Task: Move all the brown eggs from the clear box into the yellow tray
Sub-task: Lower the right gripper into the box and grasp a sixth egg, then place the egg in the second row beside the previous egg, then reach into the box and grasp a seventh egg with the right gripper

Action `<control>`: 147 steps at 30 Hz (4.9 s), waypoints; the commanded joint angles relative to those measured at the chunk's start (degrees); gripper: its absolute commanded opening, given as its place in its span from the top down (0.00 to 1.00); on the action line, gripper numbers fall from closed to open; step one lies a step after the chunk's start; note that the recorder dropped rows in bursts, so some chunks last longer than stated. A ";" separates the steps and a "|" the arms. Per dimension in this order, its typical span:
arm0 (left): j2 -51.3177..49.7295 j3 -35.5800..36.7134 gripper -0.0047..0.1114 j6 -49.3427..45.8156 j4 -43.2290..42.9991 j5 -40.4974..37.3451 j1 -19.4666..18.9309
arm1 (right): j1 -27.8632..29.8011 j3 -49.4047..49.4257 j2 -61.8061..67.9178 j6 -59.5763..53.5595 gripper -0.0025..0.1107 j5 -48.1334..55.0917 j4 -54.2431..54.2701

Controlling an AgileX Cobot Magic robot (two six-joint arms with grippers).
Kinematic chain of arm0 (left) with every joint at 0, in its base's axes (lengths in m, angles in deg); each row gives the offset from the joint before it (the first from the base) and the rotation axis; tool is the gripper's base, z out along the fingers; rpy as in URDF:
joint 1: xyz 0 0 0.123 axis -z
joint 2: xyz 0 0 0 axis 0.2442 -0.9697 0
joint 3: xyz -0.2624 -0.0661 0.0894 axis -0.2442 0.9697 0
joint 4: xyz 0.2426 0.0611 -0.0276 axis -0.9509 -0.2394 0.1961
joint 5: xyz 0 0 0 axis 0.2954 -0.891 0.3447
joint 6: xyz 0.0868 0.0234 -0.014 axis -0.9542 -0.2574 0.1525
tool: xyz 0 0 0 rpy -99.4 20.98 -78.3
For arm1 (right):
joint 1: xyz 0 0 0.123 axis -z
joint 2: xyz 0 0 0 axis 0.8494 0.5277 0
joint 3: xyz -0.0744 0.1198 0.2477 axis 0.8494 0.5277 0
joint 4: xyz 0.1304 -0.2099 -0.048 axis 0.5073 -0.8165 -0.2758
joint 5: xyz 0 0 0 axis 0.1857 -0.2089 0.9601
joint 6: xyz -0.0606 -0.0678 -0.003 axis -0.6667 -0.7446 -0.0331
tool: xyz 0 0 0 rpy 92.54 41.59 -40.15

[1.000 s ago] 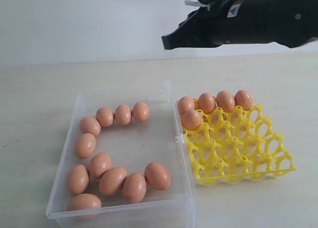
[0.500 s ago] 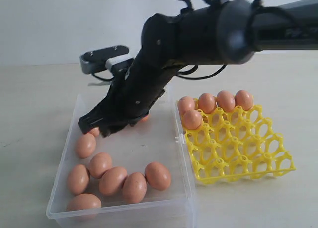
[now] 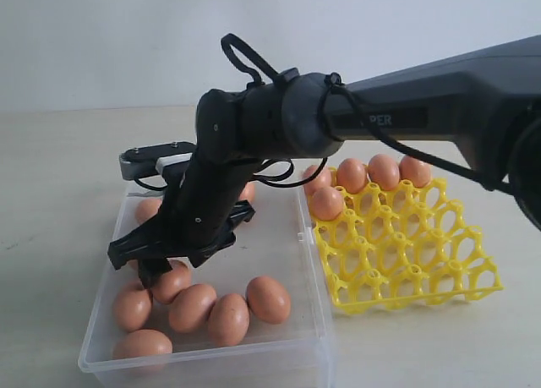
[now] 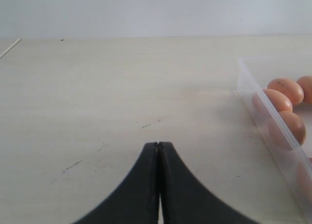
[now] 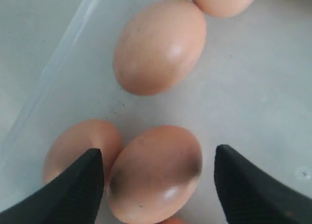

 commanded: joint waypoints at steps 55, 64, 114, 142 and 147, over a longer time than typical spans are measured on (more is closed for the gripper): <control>0.32 -0.23 0.96 0.00 0.32 0.71 0.49 | 25.33 44.44 -26.56 -0.96 0.98 -58.36 -26.43; 0.32 -0.23 0.96 0.00 0.32 0.71 0.49 | 25.33 48.12 -23.59 -1.65 0.98 -64.20 -25.41; 0.32 -0.23 0.96 0.00 0.32 0.71 0.49 | 4.08 6.93 -7.76 4.27 0.42 1.50 11.33; 0.32 -0.23 0.96 0.00 0.32 0.71 0.49 | 1.54 2.45 -1.12 3.72 0.98 -5.83 8.74; 0.32 -0.23 0.96 0.00 0.32 0.71 0.49 | 2.76 9.14 -8.88 4.12 0.98 -17.78 -3.73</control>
